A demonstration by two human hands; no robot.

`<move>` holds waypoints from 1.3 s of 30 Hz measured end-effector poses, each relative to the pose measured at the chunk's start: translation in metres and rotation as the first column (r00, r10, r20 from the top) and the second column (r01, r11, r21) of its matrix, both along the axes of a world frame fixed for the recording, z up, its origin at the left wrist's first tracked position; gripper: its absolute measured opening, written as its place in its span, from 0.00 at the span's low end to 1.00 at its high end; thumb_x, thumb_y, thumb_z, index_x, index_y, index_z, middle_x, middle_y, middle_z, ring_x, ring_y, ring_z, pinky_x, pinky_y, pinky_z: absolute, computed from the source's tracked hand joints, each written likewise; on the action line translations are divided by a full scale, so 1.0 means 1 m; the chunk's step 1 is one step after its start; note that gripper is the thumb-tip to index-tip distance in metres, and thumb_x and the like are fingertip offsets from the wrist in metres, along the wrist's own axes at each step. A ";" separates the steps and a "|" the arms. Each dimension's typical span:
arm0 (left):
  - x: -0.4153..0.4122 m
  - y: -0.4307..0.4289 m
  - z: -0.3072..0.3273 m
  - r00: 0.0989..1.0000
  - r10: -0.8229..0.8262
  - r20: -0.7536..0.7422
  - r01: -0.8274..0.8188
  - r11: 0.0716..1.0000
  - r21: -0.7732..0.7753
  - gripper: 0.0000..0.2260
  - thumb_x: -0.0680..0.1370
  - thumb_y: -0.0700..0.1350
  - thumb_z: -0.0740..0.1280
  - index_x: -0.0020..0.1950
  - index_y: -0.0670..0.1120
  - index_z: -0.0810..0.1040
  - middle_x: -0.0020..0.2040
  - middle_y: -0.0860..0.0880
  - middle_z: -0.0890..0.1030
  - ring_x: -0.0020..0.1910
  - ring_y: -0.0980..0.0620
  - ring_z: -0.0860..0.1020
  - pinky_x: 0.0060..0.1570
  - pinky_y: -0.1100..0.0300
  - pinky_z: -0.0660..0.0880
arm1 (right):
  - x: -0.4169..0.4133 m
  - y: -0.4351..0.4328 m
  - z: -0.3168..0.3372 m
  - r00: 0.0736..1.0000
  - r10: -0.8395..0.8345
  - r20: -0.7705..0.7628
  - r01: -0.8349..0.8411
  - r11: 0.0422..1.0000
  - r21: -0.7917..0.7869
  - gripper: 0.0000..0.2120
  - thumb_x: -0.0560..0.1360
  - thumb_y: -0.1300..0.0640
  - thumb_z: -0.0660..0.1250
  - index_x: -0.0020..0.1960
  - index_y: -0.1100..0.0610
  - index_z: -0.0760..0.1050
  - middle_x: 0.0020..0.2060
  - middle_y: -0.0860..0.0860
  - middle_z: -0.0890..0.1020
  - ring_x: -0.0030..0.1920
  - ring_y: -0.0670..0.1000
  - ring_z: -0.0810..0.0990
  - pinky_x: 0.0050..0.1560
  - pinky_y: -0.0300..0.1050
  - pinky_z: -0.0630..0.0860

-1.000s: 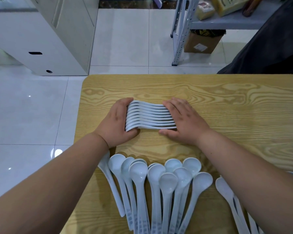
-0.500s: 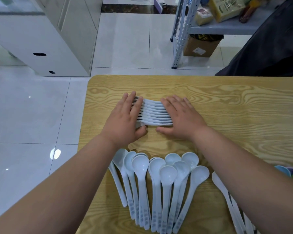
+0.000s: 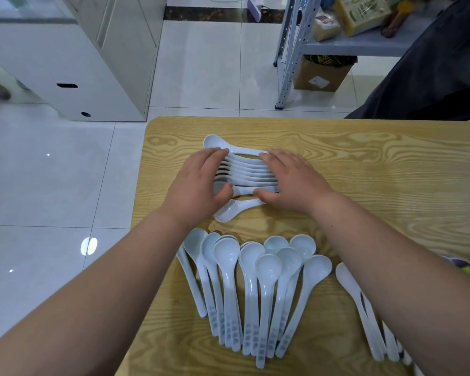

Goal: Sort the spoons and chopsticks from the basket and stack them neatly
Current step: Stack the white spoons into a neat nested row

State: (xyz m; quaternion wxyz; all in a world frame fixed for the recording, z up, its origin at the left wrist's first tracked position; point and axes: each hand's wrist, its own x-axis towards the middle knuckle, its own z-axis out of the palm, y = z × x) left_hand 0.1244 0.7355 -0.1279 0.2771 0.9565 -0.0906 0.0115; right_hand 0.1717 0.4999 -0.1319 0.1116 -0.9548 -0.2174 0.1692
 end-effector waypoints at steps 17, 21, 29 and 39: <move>-0.259 -0.073 0.085 0.906 -0.094 -0.414 -0.144 0.849 -0.508 0.16 0.72 0.52 0.67 0.59 0.63 0.76 0.53 0.59 0.81 0.56 0.52 0.80 0.56 0.54 0.77 | -0.264 -0.056 0.105 0.916 -0.087 -0.392 0.279 0.840 0.466 0.09 0.75 0.45 0.65 0.52 0.44 0.80 0.48 0.37 0.81 0.53 0.41 0.79 0.51 0.38 0.75; -0.282 -0.109 0.096 0.936 -0.022 -0.352 -0.180 0.829 -0.529 0.15 0.74 0.49 0.67 0.61 0.60 0.76 0.51 0.56 0.81 0.55 0.50 0.80 0.56 0.54 0.77 | -0.287 -0.076 0.105 0.948 0.037 -0.317 0.119 0.882 0.457 0.13 0.75 0.43 0.63 0.55 0.45 0.79 0.49 0.37 0.80 0.52 0.38 0.77 0.50 0.43 0.77; -0.298 -0.129 0.117 0.946 0.120 -0.301 -0.263 0.829 -0.494 0.17 0.76 0.37 0.69 0.57 0.57 0.78 0.48 0.57 0.81 0.51 0.54 0.81 0.51 0.68 0.74 | -0.298 -0.104 0.119 0.943 0.045 -0.329 0.137 0.850 0.508 0.07 0.76 0.49 0.67 0.53 0.43 0.80 0.48 0.37 0.80 0.53 0.36 0.76 0.52 0.38 0.76; -0.276 -0.039 0.091 0.848 0.254 -0.465 -0.444 0.818 -0.365 0.10 0.79 0.40 0.67 0.56 0.55 0.79 0.45 0.53 0.81 0.47 0.57 0.79 0.46 0.64 0.76 | -0.284 -0.062 0.094 0.895 -0.119 -0.429 0.299 0.874 0.382 0.08 0.79 0.48 0.66 0.56 0.47 0.79 0.48 0.39 0.80 0.50 0.39 0.78 0.53 0.43 0.78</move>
